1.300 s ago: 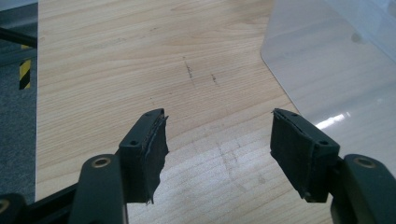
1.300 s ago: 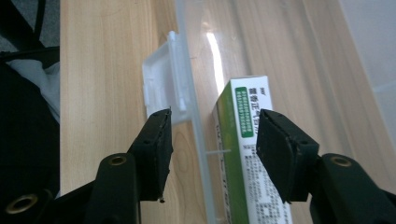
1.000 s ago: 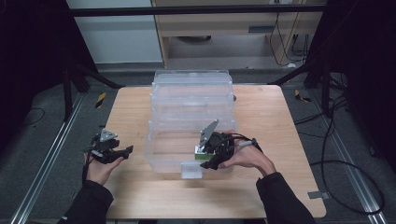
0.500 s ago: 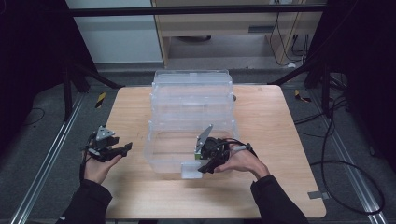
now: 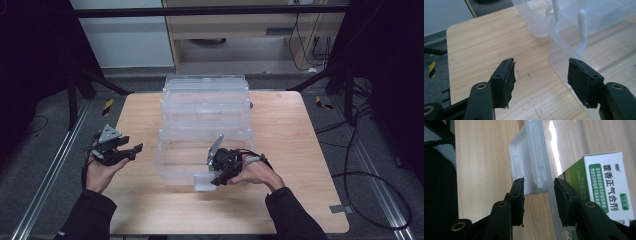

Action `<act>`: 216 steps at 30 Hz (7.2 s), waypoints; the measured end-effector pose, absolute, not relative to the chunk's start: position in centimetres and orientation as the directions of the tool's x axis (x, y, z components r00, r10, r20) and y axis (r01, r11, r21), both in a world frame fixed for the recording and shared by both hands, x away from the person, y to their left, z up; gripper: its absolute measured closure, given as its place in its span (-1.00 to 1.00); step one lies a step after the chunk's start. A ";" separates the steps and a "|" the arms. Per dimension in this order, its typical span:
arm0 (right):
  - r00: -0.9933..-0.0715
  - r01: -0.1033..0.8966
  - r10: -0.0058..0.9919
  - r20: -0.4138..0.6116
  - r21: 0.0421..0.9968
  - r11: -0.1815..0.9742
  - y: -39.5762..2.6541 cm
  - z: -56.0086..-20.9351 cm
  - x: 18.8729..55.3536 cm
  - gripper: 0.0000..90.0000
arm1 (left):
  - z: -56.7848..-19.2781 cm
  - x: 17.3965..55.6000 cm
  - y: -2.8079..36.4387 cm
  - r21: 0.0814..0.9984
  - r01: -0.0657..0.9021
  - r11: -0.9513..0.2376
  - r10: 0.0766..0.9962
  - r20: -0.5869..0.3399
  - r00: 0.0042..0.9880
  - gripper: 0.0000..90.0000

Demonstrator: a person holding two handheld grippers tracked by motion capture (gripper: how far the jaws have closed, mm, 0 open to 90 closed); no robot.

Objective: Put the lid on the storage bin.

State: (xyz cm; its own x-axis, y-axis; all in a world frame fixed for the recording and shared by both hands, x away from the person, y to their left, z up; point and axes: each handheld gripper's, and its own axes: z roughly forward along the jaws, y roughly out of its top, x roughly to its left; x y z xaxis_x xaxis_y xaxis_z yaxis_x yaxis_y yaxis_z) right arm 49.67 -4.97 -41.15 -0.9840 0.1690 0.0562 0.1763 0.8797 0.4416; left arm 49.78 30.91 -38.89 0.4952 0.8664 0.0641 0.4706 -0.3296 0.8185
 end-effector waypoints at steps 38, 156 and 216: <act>-0.984 0.178 0.153 0.092 0.430 0.885 -5.0 -41.2 50.2 0.40 | -28.4 54.9 24.2 0.744 0.204 -0.637 0.539 0.240 0.807 -0.19; -0.986 0.158 0.160 0.036 0.471 0.868 -5.2 -41.3 49.4 0.44 | -29.3 55.0 15.6 0.343 -0.079 -0.936 0.067 0.393 0.917 0.93; -0.977 0.165 0.211 -0.023 0.547 0.821 -6.0 -40.8 48.0 0.28 | -31.7 51.3 17.0 0.421 -0.100 -0.901 0.040 0.313 0.949 0.89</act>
State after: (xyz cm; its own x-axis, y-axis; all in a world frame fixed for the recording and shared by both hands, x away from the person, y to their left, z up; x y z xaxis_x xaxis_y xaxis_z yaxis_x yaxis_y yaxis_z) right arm 48.01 -6.03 -40.81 -0.9772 0.2112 -0.0226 0.1647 0.8206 0.5472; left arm 51.33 16.96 -31.66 0.9490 0.0405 0.3127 -0.1005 -0.9013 0.4214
